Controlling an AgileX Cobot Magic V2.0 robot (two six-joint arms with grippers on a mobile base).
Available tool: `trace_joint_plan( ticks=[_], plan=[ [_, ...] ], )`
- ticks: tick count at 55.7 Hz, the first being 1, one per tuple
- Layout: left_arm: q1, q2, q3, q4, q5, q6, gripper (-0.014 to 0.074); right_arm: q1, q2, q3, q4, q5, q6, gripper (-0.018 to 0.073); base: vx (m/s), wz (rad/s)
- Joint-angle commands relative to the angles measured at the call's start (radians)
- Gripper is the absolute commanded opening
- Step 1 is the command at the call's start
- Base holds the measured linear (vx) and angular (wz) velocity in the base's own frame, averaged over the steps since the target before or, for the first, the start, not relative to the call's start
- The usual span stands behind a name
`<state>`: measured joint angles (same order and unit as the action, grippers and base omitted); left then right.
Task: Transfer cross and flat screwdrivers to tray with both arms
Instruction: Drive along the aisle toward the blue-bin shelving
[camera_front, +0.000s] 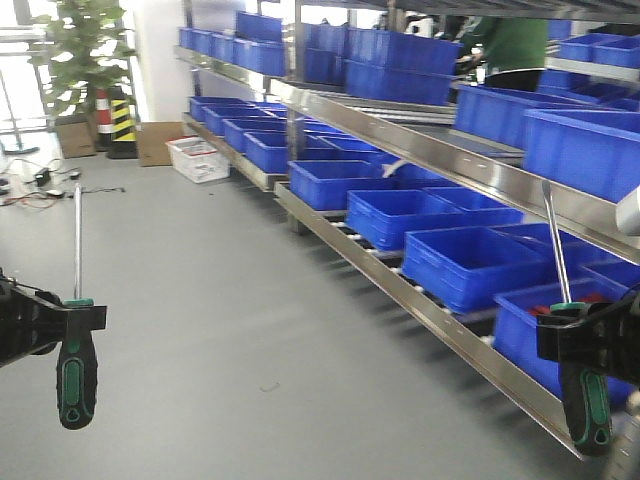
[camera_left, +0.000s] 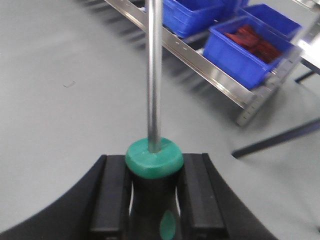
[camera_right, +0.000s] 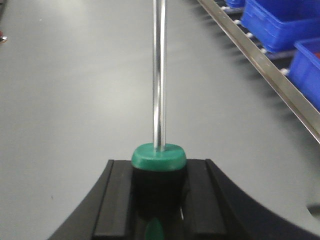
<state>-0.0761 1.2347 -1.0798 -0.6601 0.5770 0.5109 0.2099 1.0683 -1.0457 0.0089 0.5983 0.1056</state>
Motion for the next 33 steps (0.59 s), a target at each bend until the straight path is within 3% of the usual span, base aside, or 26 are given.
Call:
trace_joint_plan(
  ticks=[1,33],
  plan=[
    [-0.006,-0.028,-0.027,-0.041,-0.063,-0.002,-0.0001,-0.005,-0.02,-0.032,-0.002,-0.086,-0.005,-0.0008,0.59,0.42],
    [-0.006,-0.028,-0.027,-0.041,-0.063,-0.002,-0.0001,-0.005,-0.02,-0.032,-0.002,-0.086,-0.005,-0.0008,0.58,0.36]
  ],
)
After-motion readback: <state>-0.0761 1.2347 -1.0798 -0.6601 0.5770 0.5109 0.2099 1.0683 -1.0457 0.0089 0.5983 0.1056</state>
